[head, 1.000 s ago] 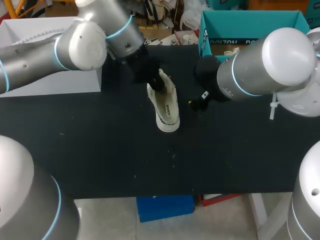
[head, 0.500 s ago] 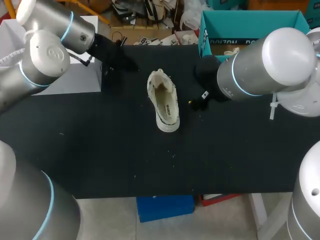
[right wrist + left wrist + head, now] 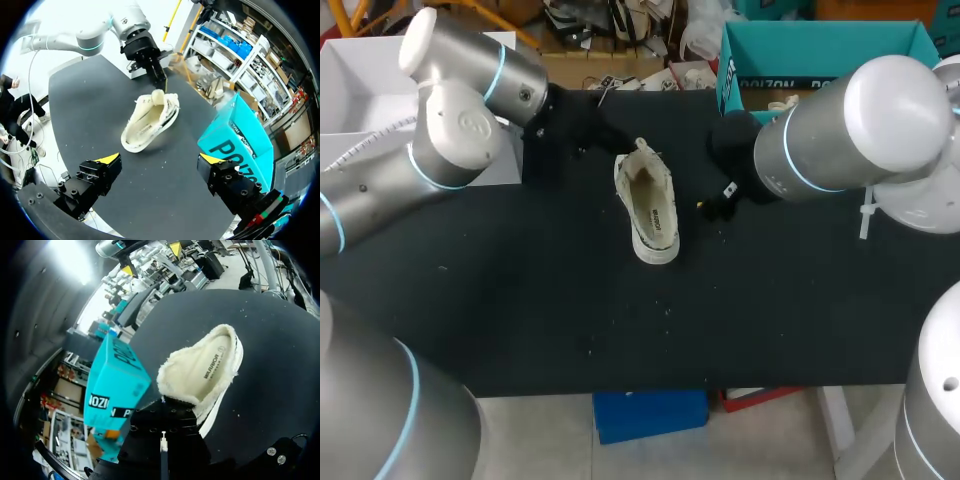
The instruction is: Take the shoe out of the shoebox, open the shoe tongue, remove and reinsert the insole, then place the shoe into the shoebox
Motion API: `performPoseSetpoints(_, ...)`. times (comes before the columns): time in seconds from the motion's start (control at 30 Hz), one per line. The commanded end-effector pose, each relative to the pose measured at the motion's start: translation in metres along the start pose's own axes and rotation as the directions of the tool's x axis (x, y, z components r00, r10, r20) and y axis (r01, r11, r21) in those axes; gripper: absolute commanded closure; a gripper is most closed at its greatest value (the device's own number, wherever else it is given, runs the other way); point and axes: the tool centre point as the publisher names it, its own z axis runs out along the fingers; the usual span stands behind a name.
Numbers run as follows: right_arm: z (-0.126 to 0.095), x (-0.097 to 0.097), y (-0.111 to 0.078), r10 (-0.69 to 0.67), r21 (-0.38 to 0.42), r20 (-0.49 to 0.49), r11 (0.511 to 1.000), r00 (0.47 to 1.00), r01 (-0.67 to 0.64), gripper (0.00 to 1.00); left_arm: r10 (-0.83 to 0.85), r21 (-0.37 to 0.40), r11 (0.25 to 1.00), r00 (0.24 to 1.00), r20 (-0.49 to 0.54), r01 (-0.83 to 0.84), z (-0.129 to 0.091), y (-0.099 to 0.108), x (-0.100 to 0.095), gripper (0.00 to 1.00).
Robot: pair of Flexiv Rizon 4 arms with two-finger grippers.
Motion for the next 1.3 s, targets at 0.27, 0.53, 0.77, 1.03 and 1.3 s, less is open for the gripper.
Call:
performPoseSetpoints(0.27, 0.001, 0.001, 0.0, 0.001, -0.002, 0.0, 1.0, 1.0, -0.001, 0.0, -0.002, 0.063, 0.998, 0.998, -0.069, 0.006, 0.008, -0.025, 0.036, 1.0)
performPoseSetpoints(0.53, 0.001, 0.001, 0.0, 0.001, -0.002, 0.0, 1.0, 1.0, -0.001, 0.0, 0.002, 0.096, 0.995, 0.994, -0.112, 0.009, 0.012, -0.031, 0.05, 1.0)
performPoseSetpoints(0.77, 0.001, 0.001, 0.0, 0.001, -0.002, 0.0, 1.0, 1.0, -0.001, 0.0, 0.101, 0.056, 0.994, 0.988, -0.115, -0.095, -0.027, -0.043, 0.039, 1.0)
performPoseSetpoints(1.03, 0.001, 0.001, 0.0, 0.001, -0.002, 0.0, 1.0, 1.0, -0.001, 0.0, 0.126, -0.043, 0.989, 0.959, -0.252, -0.141, -0.051, -0.036, 0.051, 0.79)
performPoseSetpoints(1.3, 0.001, 0.001, 0.0, 0.001, -0.002, 0.0, 1.0, 1.0, -0.001, 0.0, 0.172, -0.092, 0.971, 0.914, -0.366, -0.22, -0.054, -0.027, 0.05, 0.37)
